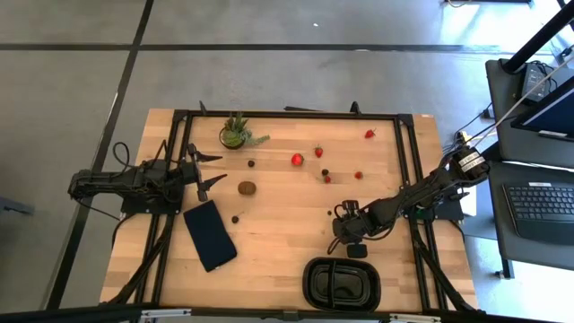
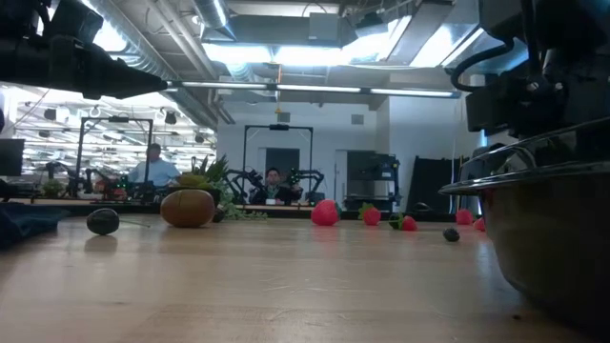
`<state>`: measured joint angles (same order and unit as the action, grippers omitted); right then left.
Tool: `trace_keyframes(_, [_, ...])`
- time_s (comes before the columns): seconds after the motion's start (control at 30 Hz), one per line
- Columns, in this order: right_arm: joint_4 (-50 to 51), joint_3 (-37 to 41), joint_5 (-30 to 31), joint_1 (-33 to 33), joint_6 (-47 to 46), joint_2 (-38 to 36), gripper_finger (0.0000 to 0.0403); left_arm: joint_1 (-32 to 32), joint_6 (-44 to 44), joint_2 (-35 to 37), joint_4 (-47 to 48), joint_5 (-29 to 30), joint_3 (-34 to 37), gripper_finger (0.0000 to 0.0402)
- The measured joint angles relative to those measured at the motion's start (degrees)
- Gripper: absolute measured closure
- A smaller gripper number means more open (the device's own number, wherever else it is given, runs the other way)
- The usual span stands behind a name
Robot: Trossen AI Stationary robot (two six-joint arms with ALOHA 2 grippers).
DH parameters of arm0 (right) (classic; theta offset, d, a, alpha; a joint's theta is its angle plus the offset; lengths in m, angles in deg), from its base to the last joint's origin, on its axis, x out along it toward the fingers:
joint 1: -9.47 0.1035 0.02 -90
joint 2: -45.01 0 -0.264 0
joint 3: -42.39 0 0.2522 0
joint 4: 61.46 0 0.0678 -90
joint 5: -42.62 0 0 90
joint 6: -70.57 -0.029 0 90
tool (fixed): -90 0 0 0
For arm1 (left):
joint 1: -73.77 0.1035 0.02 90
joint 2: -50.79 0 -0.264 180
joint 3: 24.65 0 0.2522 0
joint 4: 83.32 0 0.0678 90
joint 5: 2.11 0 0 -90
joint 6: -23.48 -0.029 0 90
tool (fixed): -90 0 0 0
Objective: Pick and placing Produce into tupperware
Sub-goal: Put the blackberry into the black container
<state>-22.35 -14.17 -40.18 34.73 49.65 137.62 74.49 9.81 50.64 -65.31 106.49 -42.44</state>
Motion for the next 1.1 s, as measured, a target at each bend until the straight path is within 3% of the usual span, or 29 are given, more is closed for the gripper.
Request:
trace_keyframes(0.37, [3.9,-1.3,-0.4,-0.2,-2.6,-1.9,0.0299,0.0,0.0,0.0,0.0,0.0,0.0,0.0137])
trace_keyframes(0.57, [10.9,-8.2,-0.5,-0.2,-2.7,-2.9,0.0305,0.0,0.0,0.0,0.0,0.0,0.0,0.0137])
trace_keyframes(1.1, [12.3,-26.3,-0.8,3.2,-1.1,-3.0,0.0303,0.0,0.0,0.0,0.0,0.0,0.0,0.0137])
